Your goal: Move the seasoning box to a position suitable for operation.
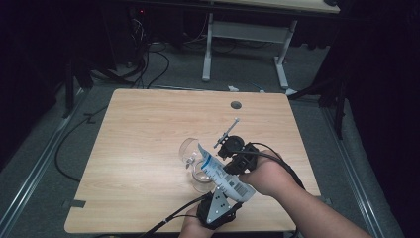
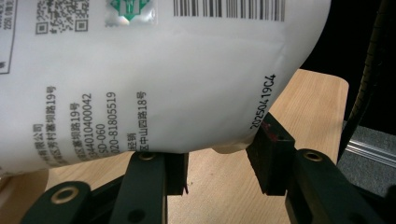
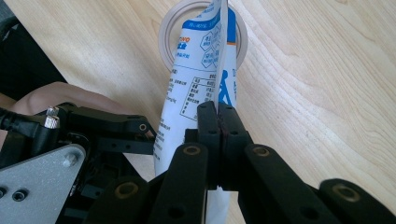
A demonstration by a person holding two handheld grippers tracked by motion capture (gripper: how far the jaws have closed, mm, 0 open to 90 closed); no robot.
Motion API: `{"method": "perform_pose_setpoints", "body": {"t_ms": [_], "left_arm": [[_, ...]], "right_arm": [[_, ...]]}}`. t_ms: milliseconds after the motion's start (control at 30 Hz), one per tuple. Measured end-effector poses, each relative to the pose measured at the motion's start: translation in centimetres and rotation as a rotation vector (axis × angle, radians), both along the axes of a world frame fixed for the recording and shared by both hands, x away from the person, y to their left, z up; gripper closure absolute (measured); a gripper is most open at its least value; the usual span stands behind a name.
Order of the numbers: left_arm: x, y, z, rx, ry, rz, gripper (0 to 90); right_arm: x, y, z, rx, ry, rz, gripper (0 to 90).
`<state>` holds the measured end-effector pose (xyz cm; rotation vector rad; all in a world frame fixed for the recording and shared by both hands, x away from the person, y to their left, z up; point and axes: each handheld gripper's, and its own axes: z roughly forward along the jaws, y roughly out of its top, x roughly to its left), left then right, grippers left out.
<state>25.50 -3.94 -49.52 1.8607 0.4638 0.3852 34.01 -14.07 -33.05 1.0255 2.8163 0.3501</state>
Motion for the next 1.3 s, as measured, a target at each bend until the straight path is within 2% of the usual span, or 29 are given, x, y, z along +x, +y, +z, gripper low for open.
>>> {"method": "perform_pose_setpoints", "body": {"t_ms": [1300], "left_arm": [[0.11,-0.10,0.57,-0.013,-0.010,-0.002,61.6]], "right_arm": [[0.22,0.34,0.46,-0.006,-0.004,0.021,90.0]]}}
